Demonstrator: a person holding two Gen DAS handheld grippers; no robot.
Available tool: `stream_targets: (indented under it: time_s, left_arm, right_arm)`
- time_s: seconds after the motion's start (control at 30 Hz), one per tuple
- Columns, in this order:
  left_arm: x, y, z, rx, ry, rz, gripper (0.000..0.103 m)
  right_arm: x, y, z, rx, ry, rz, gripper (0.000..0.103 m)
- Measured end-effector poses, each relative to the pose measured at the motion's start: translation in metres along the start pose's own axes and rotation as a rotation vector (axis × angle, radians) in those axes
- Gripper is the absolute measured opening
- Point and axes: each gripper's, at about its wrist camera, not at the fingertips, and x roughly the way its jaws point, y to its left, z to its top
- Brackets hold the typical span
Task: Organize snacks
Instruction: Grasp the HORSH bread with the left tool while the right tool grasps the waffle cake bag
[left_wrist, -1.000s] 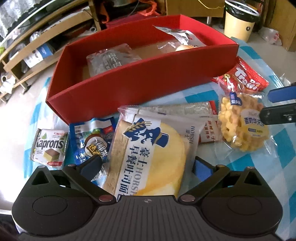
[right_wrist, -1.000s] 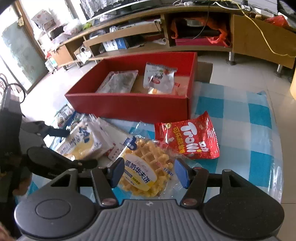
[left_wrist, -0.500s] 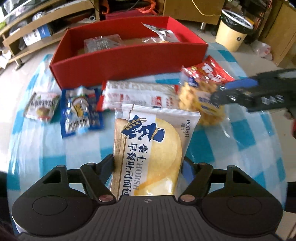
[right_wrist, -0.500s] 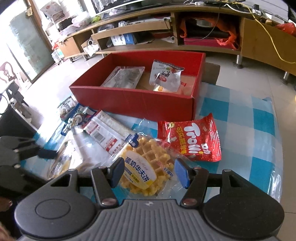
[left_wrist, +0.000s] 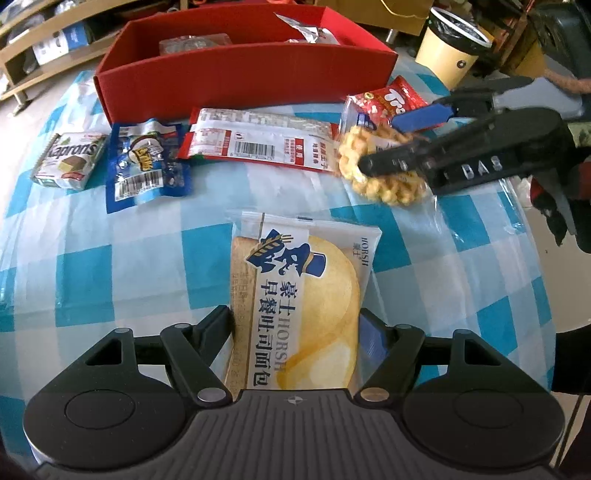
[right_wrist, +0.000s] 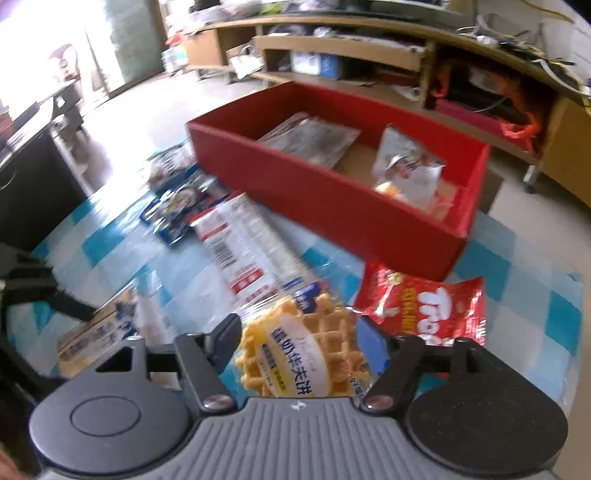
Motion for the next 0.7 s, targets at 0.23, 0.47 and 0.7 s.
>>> stream_targets:
  time_s: [0.23, 0.47, 0.7]
  left_arm:
    - [0.001, 0.007, -0.001, -0.014, 0.012, -0.023, 0.083]
    - [0.007, -0.001, -0.003, 0.042, 0.032, 0.007, 0.092]
    - [0.018, -0.016, -0.005, 0.121, 0.044, 0.051, 0.103]
  right_arm:
    - [-0.003, 0.011, -0.01, -0.018, 0.061, 0.099, 0.079]
    - [0.003, 0.023, -0.017, -0.083, 0.132, 0.072, 0.09]
    - [0.02, 0.037, -0.027, -0.111, 0.132, -0.024, 0.103]
